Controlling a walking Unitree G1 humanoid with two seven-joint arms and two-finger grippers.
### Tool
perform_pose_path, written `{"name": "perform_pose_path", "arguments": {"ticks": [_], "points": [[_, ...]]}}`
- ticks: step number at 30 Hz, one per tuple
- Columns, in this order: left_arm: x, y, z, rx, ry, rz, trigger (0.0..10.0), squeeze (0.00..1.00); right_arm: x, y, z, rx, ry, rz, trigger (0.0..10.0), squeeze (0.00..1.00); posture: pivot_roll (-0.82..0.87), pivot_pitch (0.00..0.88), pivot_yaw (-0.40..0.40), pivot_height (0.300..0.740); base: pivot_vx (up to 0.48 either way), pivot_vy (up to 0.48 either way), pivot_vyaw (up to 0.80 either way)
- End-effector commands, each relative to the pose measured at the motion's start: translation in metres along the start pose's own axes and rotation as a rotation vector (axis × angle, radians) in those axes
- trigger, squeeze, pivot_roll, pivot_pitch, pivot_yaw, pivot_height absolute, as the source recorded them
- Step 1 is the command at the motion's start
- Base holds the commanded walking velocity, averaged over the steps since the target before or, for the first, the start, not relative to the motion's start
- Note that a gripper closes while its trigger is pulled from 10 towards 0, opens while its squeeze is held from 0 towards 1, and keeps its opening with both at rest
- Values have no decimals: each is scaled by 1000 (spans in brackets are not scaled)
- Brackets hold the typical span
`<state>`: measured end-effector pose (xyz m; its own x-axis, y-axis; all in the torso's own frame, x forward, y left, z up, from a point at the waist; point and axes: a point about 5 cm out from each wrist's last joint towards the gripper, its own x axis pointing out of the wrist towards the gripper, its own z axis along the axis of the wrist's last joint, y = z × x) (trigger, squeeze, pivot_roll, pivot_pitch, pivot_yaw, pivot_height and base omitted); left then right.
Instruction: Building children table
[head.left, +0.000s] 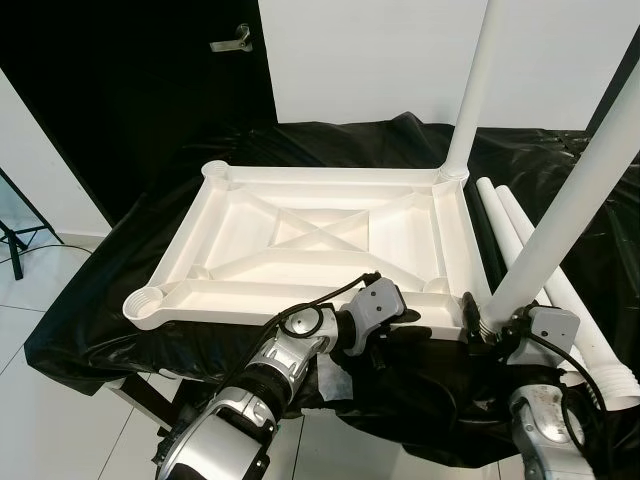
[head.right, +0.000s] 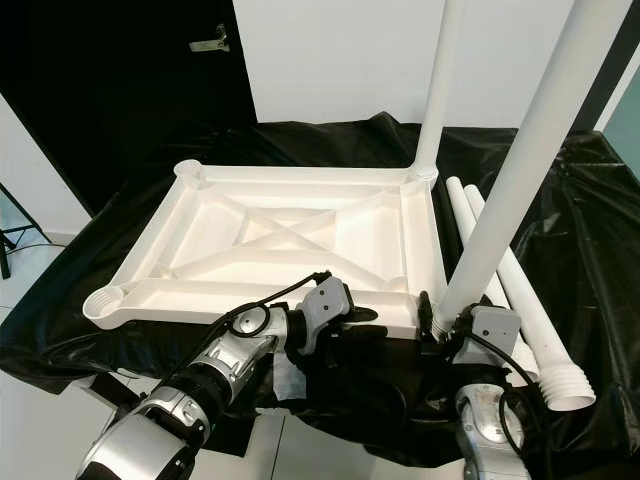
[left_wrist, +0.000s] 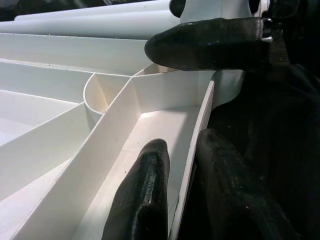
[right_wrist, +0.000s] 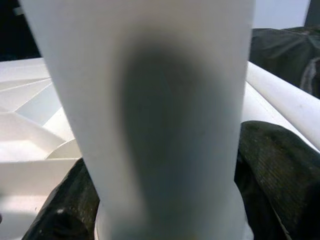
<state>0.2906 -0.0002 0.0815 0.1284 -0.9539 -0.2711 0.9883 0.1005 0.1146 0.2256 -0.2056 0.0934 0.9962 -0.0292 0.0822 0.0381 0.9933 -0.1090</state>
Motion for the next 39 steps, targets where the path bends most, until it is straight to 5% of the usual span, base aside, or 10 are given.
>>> {"name": "perform_pose_path", "arguments": {"ticks": [1, 10, 11, 12, 13, 14, 26, 31, 39], "points": [[-6, -19, -39, -117, 164, -91, 10000, 0, 0, 3, -4, 6, 28, 81, 10000, 0, -159, 0, 64, 740, 0, 0, 0], [-7, -20, -39, -114, 170, -110, 10000, 0, 8, -20, 12, -14, 74, 366, 10000, 0, -173, 0, 78, 740, 0, 0, 0], [-7, -20, -39, -114, 170, -112, 10000, 0, 7, -20, 12, -3, 92, 412, 7176, 0, -171, 0, 75, 740, 0, 0, 0], [-7, -20, -39, -114, 169, -112, 10000, 0, 6, -19, 13, 4, 98, 445, 2980, 0, -170, 0, 75, 740, 0, 0, 0], [-7, -20, -39, -114, 169, -112, 10000, 0, 6, -19, 13, 4, 98, 445, 2980, 0, -170, 0, 75, 740, 0, 0, 0], [-7, -20, -39, -114, 169, -111, 10000, 0, 4, -18, 12, 11, 107, 480, 0, 0, -167, 0, 73, 740, 0, 0, 0], [-7, -20, -41, -118, 170, -101, 10000, 0, -1, -22, 9, -7, 154, 553, 0, 0, -171, 0, 54, 740, 0, 0, 0], [-4, -21, -39, -116, 165, -102, 10000, 0, 7, -24, 2, -44, 86, 249, 0, 0, -172, 0, 46, 740, 0, 0, 0], [-2, -21, -38, -119, 156, -100, 10000, 0, -18, 19, -19, 13, 112, -120, 0, 0, -165, 0, 47, 740, 0, 0, 0]]}}
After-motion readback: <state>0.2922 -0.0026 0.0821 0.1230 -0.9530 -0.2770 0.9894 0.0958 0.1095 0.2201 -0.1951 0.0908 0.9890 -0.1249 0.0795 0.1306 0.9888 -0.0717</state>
